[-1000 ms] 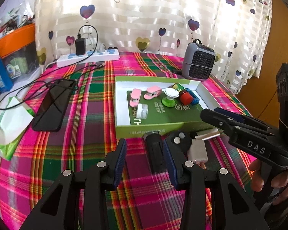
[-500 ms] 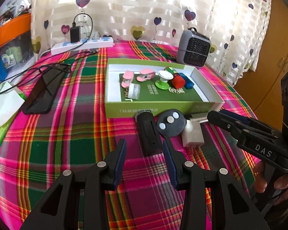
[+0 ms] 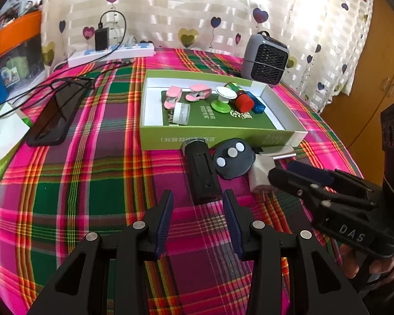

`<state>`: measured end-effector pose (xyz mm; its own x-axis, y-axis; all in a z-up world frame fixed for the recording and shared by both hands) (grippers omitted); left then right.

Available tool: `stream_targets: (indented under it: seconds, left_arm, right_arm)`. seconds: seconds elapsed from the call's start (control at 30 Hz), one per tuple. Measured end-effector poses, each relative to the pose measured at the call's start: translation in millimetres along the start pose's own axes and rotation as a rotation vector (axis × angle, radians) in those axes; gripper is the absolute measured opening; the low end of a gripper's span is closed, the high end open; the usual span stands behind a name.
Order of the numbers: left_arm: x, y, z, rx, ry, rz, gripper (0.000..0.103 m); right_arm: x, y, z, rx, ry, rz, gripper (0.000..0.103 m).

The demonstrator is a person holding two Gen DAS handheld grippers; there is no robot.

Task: Organize rigid objects
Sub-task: 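Close the right tool on the white charger plug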

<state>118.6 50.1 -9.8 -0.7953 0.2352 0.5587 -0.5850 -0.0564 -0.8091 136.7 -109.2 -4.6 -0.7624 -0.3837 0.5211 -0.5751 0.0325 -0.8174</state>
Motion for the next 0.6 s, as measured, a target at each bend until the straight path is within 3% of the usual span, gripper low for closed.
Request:
stream_targets:
  seconds: [0.6]
  left_arm:
    - [-5,-4,-9,0.025,0.010,-0.007,0.038]
  right_arm:
    - [-26,7,-10,0.064,0.078,-0.087,0.051]
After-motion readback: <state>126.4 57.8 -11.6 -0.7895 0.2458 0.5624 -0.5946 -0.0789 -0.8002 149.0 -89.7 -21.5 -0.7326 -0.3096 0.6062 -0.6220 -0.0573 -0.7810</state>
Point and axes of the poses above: each gripper's, at about its wrist camera, not at the fingertips, and x roughly against the way its jaws point, z to its right, y to its underside, the point moved 4 cm from there along -x, roughly the way its jaws point, and after that the axes turned 15 degrees about z, right-handed, at the moved point
